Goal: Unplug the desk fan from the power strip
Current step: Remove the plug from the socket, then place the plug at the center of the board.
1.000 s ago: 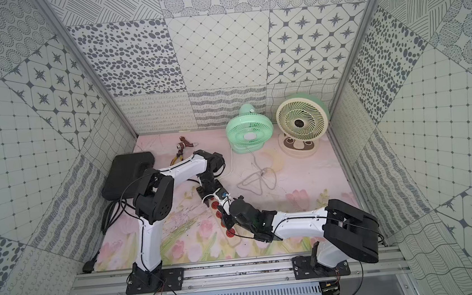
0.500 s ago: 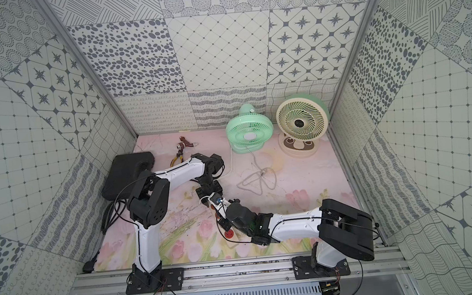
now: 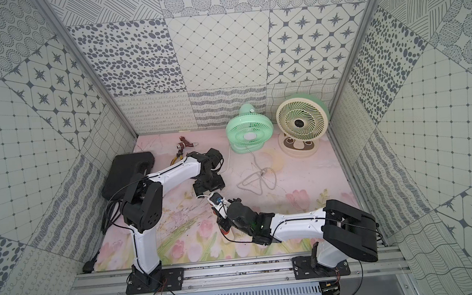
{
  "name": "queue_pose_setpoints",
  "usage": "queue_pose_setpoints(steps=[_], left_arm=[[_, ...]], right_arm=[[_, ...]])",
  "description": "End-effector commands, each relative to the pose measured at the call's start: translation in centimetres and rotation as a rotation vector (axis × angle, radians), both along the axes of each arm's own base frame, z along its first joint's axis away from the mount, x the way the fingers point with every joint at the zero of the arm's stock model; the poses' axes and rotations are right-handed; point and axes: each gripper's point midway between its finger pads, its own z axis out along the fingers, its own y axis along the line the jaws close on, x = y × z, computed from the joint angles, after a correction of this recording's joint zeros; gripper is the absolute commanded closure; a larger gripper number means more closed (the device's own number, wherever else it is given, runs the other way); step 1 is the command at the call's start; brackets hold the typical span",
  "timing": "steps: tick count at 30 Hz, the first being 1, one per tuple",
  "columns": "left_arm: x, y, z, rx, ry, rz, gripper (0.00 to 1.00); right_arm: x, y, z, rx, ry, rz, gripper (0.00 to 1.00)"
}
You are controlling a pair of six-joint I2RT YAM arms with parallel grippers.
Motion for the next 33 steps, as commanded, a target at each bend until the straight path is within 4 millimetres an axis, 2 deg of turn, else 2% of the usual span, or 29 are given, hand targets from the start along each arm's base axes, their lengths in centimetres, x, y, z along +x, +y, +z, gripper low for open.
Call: queue_pose_setpoints(steps=[1, 6, 14, 18, 19, 23, 27, 31, 33], left_arm=[[1.9, -0.1, 2.6, -0.001, -0.116, -0.061, 0.07], [2.6, -0.1, 6.1, -0.025, -0.202, -0.071, 0.01], [3.2, 0.1, 12.6, -0.084, -0.405, -0.097, 0.05], [2.7, 1.5, 15.8, -0.085, -0.542, -0.091, 0.08], [2.5, 2.0, 16.4, -0.082, -0.583, -0.077, 0.03], [1.3, 3.9, 19.2, -0.076, -0.698, -0.052, 0.01], [-0.2, 4.8, 20.2, -0.066, -0.702, -0.067, 0.01], [-1.4, 4.1, 20.4, -0.161, -0.764, -0.110, 0.01], [-2.0, 4.4, 20.4, -0.169, -0.779, -0.109, 0.01]], right_arm=[[0.1, 0.7, 2.4, 0.068, -0.031, 0.014, 1.00], [0.9, 0.4, 2.5, 0.088, -0.001, -0.005, 1.00], [3.8, -0.6, 2.4, 0.143, 0.084, -0.068, 1.00], [6.9, -1.2, 2.2, 0.187, 0.147, -0.128, 1.00], [7.9, -1.3, 2.1, 0.195, 0.162, -0.146, 1.00], [11.7, -1.8, 2.4, 0.253, 0.224, -0.202, 1.00], [15.6, -1.3, 1.4, 0.243, 0.267, -0.240, 1.00], [18.9, -0.3, -0.3, 0.216, 0.312, -0.255, 1.00], [20.5, 0.1, -1.6, 0.196, 0.336, -0.271, 1.00]])
